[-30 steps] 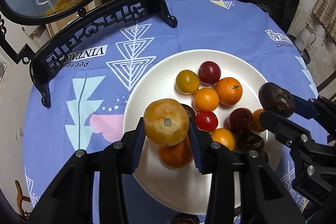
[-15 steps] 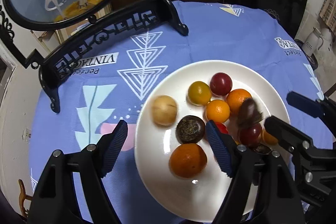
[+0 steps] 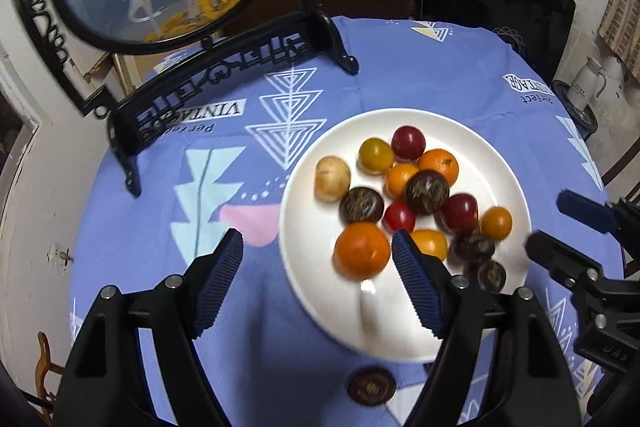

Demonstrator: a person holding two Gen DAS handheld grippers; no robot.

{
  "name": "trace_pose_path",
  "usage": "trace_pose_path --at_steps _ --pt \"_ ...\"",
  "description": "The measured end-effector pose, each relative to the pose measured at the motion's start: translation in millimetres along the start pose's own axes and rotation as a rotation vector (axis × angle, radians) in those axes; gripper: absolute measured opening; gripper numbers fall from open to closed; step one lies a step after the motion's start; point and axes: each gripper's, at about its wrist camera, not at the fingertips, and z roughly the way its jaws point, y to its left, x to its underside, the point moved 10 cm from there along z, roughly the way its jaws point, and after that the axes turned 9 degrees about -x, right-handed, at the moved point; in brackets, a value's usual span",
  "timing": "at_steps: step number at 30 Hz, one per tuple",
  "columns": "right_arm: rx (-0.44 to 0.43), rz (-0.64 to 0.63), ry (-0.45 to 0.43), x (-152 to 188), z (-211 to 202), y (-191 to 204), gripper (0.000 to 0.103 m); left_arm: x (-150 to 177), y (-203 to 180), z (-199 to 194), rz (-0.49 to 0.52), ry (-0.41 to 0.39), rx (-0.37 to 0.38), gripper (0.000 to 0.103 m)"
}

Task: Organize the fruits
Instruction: 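Lower the mangosteen and tangerine onto the white plate and open both tools, then grasp a mangosteen with the right tool while the left tool grasps the last mangosteen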

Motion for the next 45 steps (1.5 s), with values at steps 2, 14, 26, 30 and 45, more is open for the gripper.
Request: trace_pose_path --at_steps 2,14,26,30,45 --pt "-0.022 -0.003 0.005 19 -9 7 0.066 13 9 -6 -0.013 -0.001 -0.004 0.08" --pt "-0.033 -0.04 0.227 128 45 32 0.067 124 27 2 -0.034 0.153 0.029 0.081" --pt "0.004 -0.161 0.282 129 59 49 0.041 147 8 3 0.0 0.182 0.071 0.081" --pt "-0.006 -0.109 0.25 129 40 42 0.041 144 -18 7 0.052 0.172 0.104 0.081" --pt "-0.008 -0.039 0.213 129 17 30 0.041 142 -46 27 0.067 0.219 0.117 0.041"
